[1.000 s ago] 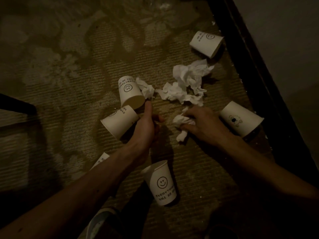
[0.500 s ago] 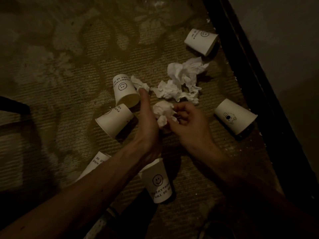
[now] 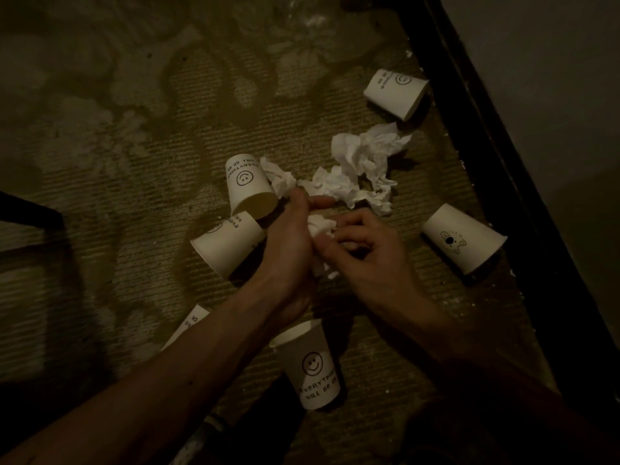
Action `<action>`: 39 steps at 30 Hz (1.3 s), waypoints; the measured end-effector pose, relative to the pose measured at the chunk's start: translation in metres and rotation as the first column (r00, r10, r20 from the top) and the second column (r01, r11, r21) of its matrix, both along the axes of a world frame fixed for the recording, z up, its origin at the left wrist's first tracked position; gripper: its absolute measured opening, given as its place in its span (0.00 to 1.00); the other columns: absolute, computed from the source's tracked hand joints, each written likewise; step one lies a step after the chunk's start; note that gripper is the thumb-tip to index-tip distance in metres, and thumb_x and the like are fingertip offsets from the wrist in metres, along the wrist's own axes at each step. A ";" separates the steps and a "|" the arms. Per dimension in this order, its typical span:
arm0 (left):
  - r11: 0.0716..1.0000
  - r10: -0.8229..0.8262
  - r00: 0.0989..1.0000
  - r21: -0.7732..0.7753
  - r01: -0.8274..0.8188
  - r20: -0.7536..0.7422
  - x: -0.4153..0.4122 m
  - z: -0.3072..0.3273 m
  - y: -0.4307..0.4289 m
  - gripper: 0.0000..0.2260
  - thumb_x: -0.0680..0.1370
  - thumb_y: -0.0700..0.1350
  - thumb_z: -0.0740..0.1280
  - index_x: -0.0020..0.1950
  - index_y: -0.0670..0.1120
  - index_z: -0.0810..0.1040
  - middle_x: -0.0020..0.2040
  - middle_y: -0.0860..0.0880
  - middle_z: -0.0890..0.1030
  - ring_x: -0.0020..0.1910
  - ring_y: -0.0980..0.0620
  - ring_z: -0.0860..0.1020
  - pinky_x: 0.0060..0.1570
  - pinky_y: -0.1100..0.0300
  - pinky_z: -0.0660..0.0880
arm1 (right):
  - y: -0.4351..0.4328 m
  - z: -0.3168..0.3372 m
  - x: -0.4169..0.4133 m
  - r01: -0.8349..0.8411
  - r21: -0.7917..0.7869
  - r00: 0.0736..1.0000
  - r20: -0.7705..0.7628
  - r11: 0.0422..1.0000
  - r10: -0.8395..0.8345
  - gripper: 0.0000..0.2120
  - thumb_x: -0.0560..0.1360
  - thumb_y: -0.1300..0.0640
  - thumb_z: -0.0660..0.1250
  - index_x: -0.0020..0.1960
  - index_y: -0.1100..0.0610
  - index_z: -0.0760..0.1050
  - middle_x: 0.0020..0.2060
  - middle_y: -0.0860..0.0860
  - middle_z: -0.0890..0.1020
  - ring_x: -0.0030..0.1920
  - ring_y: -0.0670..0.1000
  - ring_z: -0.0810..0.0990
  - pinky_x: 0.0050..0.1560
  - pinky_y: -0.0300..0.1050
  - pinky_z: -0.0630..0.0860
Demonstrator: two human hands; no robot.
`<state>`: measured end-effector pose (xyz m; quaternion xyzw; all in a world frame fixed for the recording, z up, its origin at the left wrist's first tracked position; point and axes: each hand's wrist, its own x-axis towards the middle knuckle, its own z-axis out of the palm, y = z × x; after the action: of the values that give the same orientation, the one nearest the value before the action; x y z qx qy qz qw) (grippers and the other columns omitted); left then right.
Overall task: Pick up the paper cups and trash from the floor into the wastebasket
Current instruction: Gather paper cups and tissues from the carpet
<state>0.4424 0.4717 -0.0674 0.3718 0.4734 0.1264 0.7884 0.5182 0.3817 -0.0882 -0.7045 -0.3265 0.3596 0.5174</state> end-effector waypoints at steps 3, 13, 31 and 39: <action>0.998 -0.034 0.999 0.045 0.034 -0.001 0.001 -0.004 0.000 0.21 0.84 0.56 0.54 0.57 0.40 0.78 0.49 0.44 0.86 0.47 0.48 0.85 0.43 0.56 0.83 | 0.004 -0.006 0.012 0.113 -0.026 0.987 0.117 0.993 -0.109 0.10 0.63 0.40 0.74 0.39 0.41 0.76 0.45 0.42 0.78 0.48 0.38 0.77 0.44 0.29 0.71; 0.964 0.042 0.967 0.265 0.027 -0.251 0.004 -0.024 0.045 0.23 0.82 0.62 0.56 0.37 0.48 0.77 0.24 0.53 0.75 0.22 0.59 0.72 0.22 0.65 0.68 | 0.045 -0.018 0.089 -0.025 -0.305 0.748 0.626 0.952 0.220 0.29 0.70 0.44 0.75 0.68 0.50 0.73 0.69 0.56 0.69 0.71 0.57 0.64 0.67 0.45 0.61; 0.986 0.033 0.961 0.167 0.014 -0.274 0.005 -0.045 0.059 0.29 0.82 0.65 0.48 0.40 0.45 0.77 0.25 0.52 0.75 0.22 0.58 0.72 0.23 0.66 0.67 | 0.074 -0.054 0.094 -0.077 -0.308 0.829 0.508 0.948 0.233 0.11 0.75 0.56 0.71 0.57 0.56 0.82 0.52 0.49 0.82 0.50 0.42 0.78 0.49 0.30 0.72; 0.974 0.073 0.994 0.218 -0.054 -0.078 0.005 -0.042 0.053 0.21 0.82 0.63 0.54 0.54 0.51 0.80 0.43 0.55 0.87 0.45 0.58 0.85 0.43 0.62 0.79 | 0.054 -0.030 0.071 -0.192 -0.130 0.967 0.144 0.973 0.210 0.10 0.71 0.61 0.76 0.49 0.50 0.81 0.43 0.38 0.81 0.44 0.31 0.79 0.45 0.27 0.75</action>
<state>0.4472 0.5250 -0.1089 0.4449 0.5018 0.1863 0.7180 0.5892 0.4353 -0.1182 -0.7224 -0.4148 0.3719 0.4096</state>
